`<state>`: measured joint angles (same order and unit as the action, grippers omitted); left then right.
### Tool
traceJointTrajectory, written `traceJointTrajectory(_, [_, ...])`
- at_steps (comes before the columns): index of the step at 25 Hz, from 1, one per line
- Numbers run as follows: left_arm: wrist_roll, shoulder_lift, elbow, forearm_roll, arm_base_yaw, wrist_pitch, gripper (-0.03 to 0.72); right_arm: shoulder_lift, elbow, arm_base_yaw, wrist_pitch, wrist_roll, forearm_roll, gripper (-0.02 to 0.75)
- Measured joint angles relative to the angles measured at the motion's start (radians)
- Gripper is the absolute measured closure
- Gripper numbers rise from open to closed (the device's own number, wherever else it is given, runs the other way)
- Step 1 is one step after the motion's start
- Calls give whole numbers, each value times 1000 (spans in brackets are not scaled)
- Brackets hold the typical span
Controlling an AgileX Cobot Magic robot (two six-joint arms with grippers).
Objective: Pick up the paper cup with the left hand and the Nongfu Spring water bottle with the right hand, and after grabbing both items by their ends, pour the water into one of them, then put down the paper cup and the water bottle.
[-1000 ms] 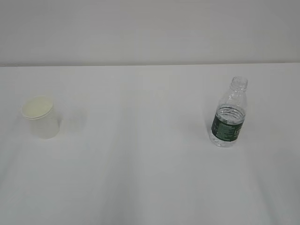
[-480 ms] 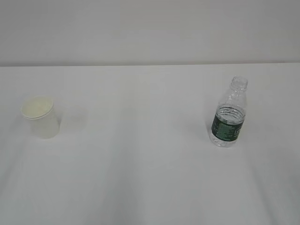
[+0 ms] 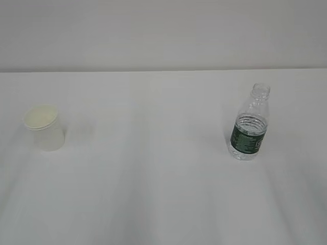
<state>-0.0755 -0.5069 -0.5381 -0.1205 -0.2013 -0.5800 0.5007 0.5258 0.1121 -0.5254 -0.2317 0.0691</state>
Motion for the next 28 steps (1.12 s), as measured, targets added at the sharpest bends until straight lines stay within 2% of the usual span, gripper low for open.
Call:
traceJointTrajectory(11, [-18,0,116,0,0,143,112,35,-143,15,193,-177,168,151])
traceJointTrajectory(19, [-43,-64,149,0,0,243,112,79,-166,67,277,-201,182,151])
traceJointTrajectory(28, [-46,-170,149,28,0,357,112,190,-172,70,417,-222,184,151])
